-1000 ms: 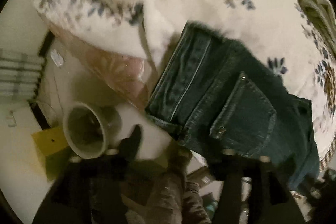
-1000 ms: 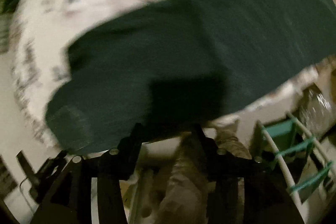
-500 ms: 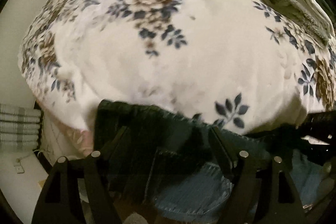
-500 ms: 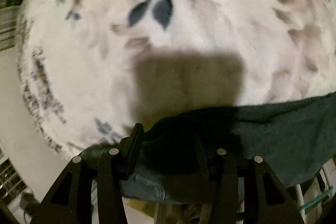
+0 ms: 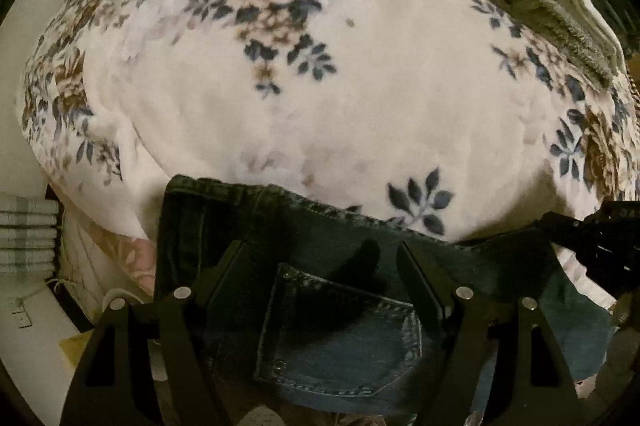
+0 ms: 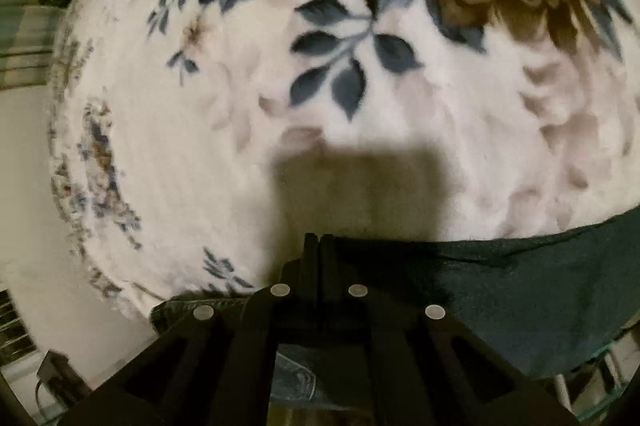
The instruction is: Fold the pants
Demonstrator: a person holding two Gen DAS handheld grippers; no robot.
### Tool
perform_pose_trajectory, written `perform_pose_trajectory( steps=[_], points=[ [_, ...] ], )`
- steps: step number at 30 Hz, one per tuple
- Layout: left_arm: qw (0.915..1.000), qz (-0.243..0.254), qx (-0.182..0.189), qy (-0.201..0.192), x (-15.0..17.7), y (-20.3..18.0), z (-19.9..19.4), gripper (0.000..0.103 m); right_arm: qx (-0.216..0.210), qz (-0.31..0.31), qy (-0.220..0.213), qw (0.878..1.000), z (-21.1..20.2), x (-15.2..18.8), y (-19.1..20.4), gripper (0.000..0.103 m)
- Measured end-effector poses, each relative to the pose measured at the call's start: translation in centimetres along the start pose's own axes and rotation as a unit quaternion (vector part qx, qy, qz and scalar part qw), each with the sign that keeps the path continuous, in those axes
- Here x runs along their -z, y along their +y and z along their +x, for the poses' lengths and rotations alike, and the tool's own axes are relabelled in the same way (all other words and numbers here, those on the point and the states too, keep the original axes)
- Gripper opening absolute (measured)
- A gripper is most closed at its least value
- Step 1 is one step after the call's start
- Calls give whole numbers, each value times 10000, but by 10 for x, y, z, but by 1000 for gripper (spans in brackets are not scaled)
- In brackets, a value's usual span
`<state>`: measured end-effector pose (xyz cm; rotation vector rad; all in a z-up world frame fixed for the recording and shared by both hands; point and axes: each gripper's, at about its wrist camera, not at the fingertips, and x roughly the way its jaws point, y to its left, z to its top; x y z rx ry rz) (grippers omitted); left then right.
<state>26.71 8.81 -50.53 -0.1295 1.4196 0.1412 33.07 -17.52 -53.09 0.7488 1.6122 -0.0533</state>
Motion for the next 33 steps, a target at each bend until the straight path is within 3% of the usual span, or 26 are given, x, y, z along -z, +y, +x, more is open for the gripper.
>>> perform_pose_trajectory(
  steps=[1,3,7,9,11,15,25,28,33],
  points=[
    [10000,24,12,-31,0,-2,-2,74,-86,33,83,9999,-4,0,-6,12],
    [9999,55,81,-80,-1,-8,-8,74,-254,91,78,9996,-14,3,-15,53],
    [9992,326,161,-191,4,-31,-19,75,-293,-50,-403,9987,-53,26,-36,58],
    [9980,578,162,-210,8,-49,-23,85,-65,-119,-594,9981,-66,38,-50,82],
    [9963,822,149,-189,11,-68,-25,90,264,-147,-841,9960,-81,52,-73,94],
    [9915,1260,239,-241,28,-115,-35,93,743,-101,-1107,9910,-107,74,-130,94],
    [9781,2012,509,-137,90,-239,-49,93,841,1072,-1761,9749,-169,113,-306,95],
    [9742,2190,543,53,113,-276,-45,93,745,1535,-1988,9651,-186,129,-364,95],
    [9672,2445,576,392,147,-327,-31,93,227,2566,-2332,9377,-201,147,-473,95]
  ],
)
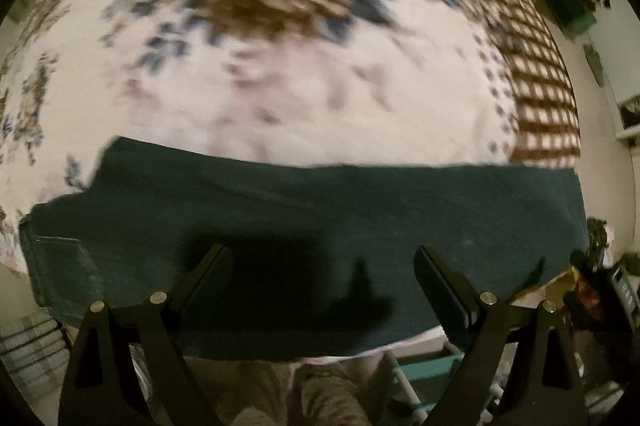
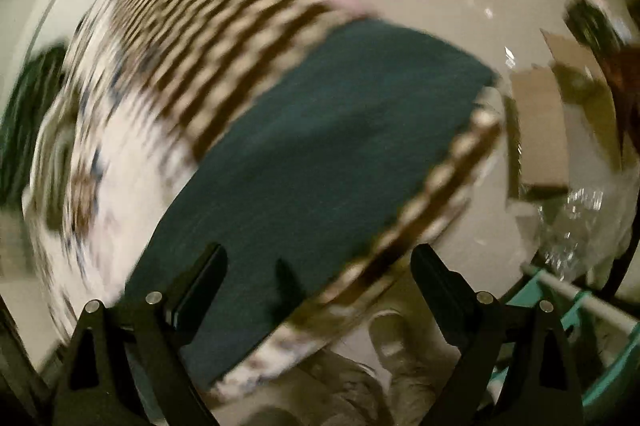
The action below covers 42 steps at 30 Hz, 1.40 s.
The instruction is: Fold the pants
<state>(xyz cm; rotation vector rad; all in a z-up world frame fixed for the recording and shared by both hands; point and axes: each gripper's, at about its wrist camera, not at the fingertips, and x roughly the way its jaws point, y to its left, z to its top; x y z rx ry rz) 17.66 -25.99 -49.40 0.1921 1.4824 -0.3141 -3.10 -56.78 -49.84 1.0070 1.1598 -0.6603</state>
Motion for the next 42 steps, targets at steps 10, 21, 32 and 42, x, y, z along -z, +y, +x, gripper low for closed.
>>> perform_pose_trajectory(
  steps=[10,21,32,42],
  points=[
    [9972,241,-186,690,6,-58,66,93,-1398,1651,-401,9755,36,-42,-99,81],
    [9963,-213,-212,800,-3,-53,101,103,-2396,1251,-655,9606,38,-78,-94,57],
    [9939,-352,-243,1013,-25,-44,97,103,-2409,1598,-714,9546,74,-107,-90,25],
    [9962,-348,-238,762,-36,-6,48,103,-1548,318,-1515,9757,-5,-82,-33,11]
  ],
)
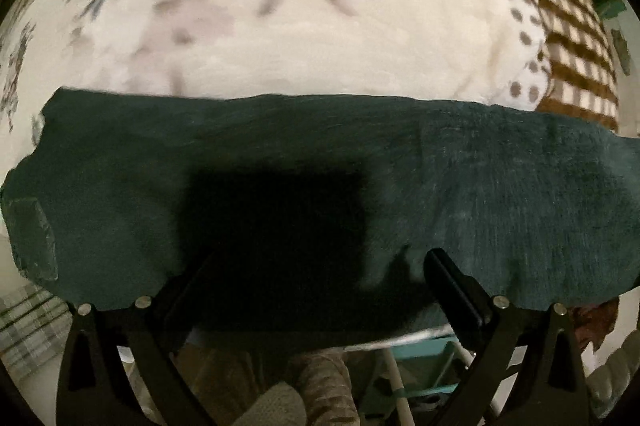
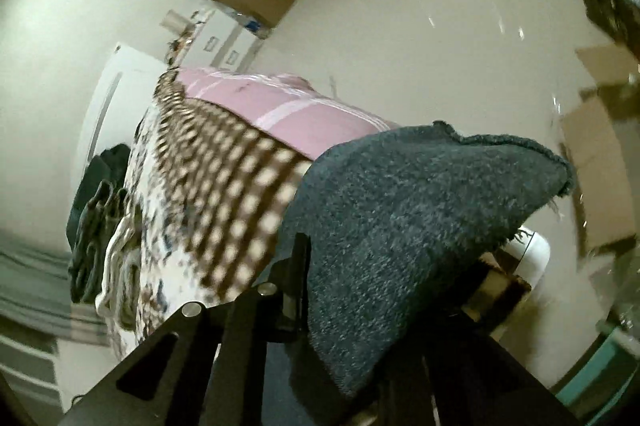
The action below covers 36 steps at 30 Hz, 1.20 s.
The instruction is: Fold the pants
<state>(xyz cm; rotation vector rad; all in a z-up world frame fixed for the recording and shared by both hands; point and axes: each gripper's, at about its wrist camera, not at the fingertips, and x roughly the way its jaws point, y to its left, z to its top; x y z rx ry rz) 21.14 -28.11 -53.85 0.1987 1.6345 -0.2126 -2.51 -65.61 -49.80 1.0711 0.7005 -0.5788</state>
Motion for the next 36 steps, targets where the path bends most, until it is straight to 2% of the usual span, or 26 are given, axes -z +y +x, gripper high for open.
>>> perform_pose_trajectory(
  steps=[5,9,12,15,17,18,19,20,21,23,25,27,30,31,34,35,36],
  points=[
    [9989,-362,235,-155,1,57,-35,103,-227,-818,-172,9962,-43,24,81,11],
    [9962,-746,260,-353,4,129,-63,103,-416,-1565,-50,9868,-55,67,148,11],
    [9928,-1074,209,-484,14,176,-78,103,-548,-2247,162,9728,-50,118,200,11],
    [9873,-1492,182,-512,24,229,-81,103,-583,-2928,554,9528,-26,186,242,11],
    [9836,-1729,131,-505,42,250,-77,103,-417,-3427,971,9335,0,236,262,11],
    [9819,-1823,105,-496,48,262,-74,103,-263,-3701,1194,9209,17,268,271,17],
    [9800,-1935,66,-468,53,275,-70,103,-160,-4037,1458,9031,33,301,278,20],
    [9782,-2031,59,-438,55,290,-69,103,-81,-4250,1684,8894,42,320,280,33],
    [9761,-2131,74,-411,59,303,-67,103,0,-4540,2150,8647,58,351,283,47],
    [9724,-2297,116,-388,72,316,-64,103,-107,-4753,2903,8305,75,393,283,51],
    [9704,-2369,239,-412,75,321,-56,103,-132,-4852,3059,8191,74,410,282,60],
    [9703,-2357,375,-407,71,319,-52,103,-257,-4695,3088,8268,66,409,277,66],
    [9694,-2283,776,-455,66,309,-40,103,-344,-4116,3111,8560,54,385,265,69],
    [9702,-2198,917,-440,59,300,-35,103,-209,-3946,3006,8681,50,373,258,69],
    [9729,-2026,1095,-227,40,276,-11,103,185,-3586,2745,8920,48,342,242,69],
    [9740,-1971,1102,-188,34,267,-3,101,307,-3525,2665,8965,48,334,238,69],
    [9749,-1920,1117,-135,30,261,2,90,484,-3443,2593,9010,48,322,230,69]
  ],
)
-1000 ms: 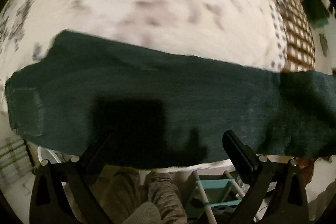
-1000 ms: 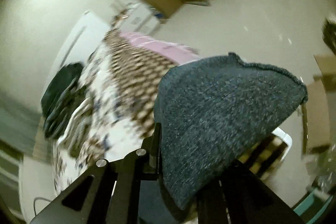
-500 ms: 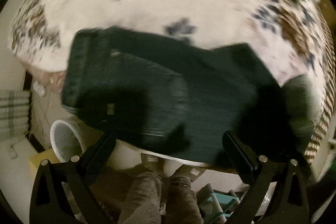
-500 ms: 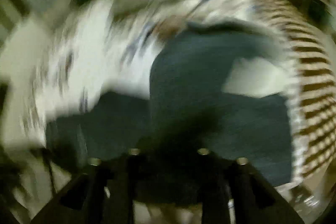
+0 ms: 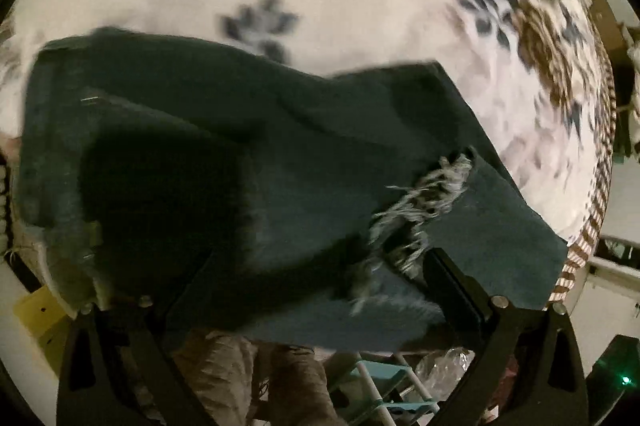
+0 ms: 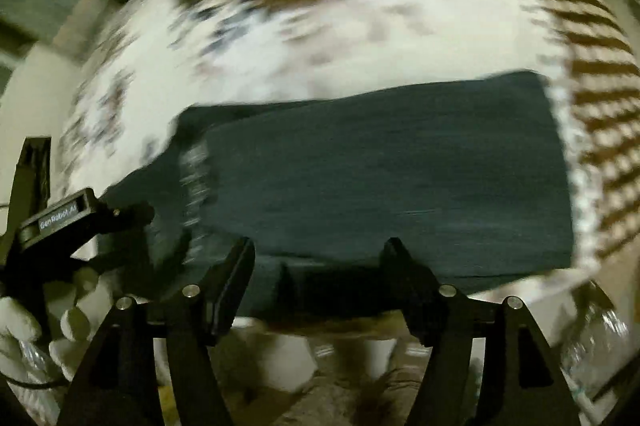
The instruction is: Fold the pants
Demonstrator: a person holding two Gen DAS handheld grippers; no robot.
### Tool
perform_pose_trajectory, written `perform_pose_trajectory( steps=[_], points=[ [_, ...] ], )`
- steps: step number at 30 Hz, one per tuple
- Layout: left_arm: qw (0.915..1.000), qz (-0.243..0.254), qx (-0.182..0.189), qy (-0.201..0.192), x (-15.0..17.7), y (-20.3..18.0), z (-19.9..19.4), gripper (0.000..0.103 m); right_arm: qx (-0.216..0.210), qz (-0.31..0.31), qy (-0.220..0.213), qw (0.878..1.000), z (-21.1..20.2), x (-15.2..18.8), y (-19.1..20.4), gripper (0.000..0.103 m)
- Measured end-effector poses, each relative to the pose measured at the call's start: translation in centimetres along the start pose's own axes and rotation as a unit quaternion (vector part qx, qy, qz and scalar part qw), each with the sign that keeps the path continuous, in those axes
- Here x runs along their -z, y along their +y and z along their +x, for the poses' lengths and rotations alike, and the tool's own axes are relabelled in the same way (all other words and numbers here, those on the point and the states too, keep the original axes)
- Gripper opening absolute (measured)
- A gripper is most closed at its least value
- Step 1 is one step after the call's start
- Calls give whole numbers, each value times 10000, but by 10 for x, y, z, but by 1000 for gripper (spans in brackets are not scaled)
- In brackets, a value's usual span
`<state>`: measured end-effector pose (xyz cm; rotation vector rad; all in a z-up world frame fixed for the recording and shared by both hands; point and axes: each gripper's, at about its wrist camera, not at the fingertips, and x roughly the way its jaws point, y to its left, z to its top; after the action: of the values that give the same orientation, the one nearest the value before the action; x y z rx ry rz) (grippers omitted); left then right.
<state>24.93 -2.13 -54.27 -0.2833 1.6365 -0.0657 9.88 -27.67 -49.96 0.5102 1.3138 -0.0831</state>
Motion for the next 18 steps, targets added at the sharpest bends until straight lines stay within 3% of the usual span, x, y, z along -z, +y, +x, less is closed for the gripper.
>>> perform_pose_trajectory(
  steps=[1,2,3,5,6,7,8,9,13,18],
  points=[
    [9999,35,-31,95,-1,-8,7,82,172,124,6,9998,1,-1,-10,69],
    [9999,43,43,140,-1,-12,10,64,244,191,11,9995,1,-3,-15,69],
    [9996,32,208,202,-1,-17,15,53,328,292,10,9990,2,-4,-23,69],
    [9990,-6,297,335,0,-24,28,50,394,445,-6,9982,-1,-9,-38,69],
    [9988,-53,309,381,0,-27,36,43,487,496,-27,9976,1,-9,-42,69],
    [9988,-84,290,395,2,-28,42,35,547,525,-33,9971,3,-8,-46,69],
    [9988,-108,320,361,5,-26,48,16,568,539,-20,9969,2,-7,-50,69],
    [9989,-108,370,255,7,-27,46,8,646,574,-10,9963,0,-6,-55,69],
    [9985,100,515,-139,26,-25,27,6,625,727,-97,9953,3,-9,-59,69],
    [9984,158,531,-127,50,-12,14,7,454,776,-154,9958,-4,-9,-57,69]
  ],
)
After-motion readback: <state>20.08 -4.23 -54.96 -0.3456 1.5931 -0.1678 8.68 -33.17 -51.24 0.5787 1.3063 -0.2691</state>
